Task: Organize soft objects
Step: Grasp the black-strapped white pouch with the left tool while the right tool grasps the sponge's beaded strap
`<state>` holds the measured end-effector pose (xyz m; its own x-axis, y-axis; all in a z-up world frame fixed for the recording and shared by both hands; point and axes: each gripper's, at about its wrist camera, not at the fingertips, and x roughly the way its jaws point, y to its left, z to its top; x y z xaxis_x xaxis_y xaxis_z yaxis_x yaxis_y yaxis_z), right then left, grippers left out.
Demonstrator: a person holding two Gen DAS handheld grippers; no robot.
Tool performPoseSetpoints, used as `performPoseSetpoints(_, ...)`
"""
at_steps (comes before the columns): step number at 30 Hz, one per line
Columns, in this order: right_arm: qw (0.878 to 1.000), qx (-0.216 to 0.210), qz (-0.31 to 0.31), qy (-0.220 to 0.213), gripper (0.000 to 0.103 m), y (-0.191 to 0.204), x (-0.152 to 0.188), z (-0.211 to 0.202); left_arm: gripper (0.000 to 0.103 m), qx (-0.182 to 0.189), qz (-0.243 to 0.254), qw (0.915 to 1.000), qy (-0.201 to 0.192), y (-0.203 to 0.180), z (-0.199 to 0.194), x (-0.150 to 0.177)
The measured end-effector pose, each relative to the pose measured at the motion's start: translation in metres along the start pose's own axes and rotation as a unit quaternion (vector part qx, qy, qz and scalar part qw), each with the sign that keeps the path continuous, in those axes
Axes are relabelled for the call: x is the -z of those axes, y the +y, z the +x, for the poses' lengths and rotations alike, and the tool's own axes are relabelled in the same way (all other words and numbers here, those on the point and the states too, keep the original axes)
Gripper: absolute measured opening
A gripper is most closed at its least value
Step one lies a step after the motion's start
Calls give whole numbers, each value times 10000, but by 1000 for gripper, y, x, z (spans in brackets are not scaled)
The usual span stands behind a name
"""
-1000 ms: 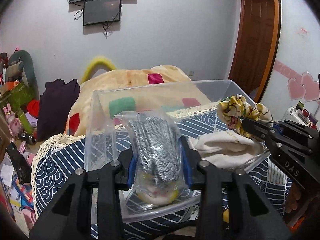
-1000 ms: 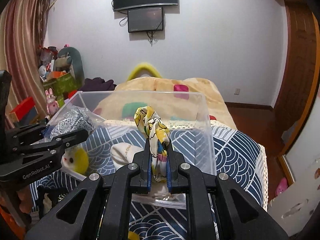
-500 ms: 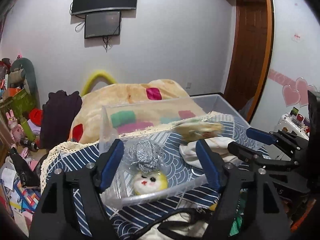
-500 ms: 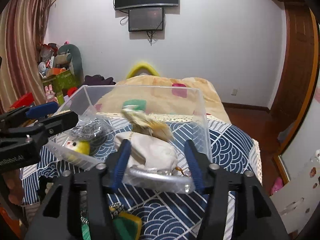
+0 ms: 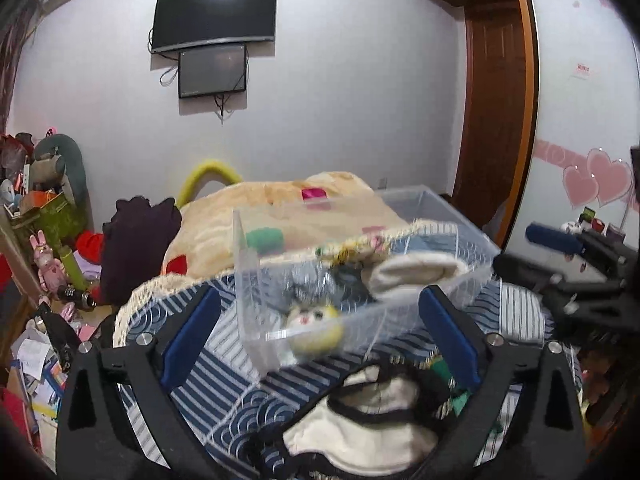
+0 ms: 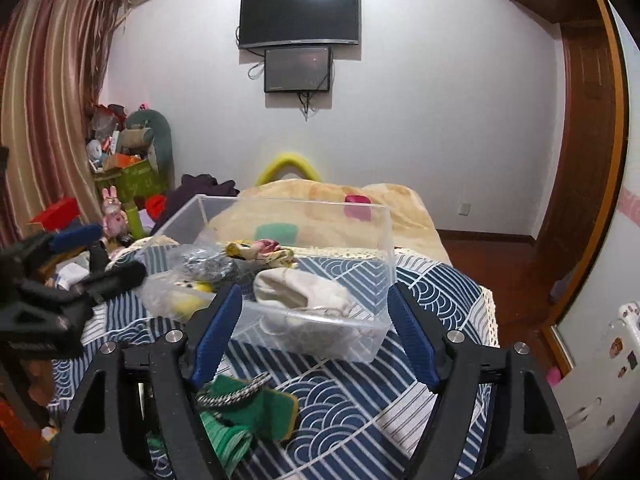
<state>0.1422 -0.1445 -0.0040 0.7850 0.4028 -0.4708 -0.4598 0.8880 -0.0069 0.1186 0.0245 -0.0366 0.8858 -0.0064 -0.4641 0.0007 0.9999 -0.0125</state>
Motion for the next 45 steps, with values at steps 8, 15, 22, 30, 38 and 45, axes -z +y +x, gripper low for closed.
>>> performPoseSetpoints(8,9995,-177,-73,263,73,11,26,3,101,225,-211,9974,657,5,16,41)
performPoseSetpoints(15,9970,-380,48,671,70,13,50,18,101,-25,-365,9939,1041,18,32,72)
performPoseSetpoints(22,9927,-807,121,890,33,19,55,25,97,104,-620,9906,1212,31,35,91)
performPoseSetpoints(30,9905,-881,-51,1057,24,34,61,32,72,466,-590,9897,1218,25,32,97)
performPoseSetpoints(38,9935,-623,-255,920,7,40,62,32,21,508,-512,9917,1061,17,21,96)
performPoseSetpoints(45,9953,-663,-315,629,6,47,53,21,9,360,-506,9949,788,27,8,88)
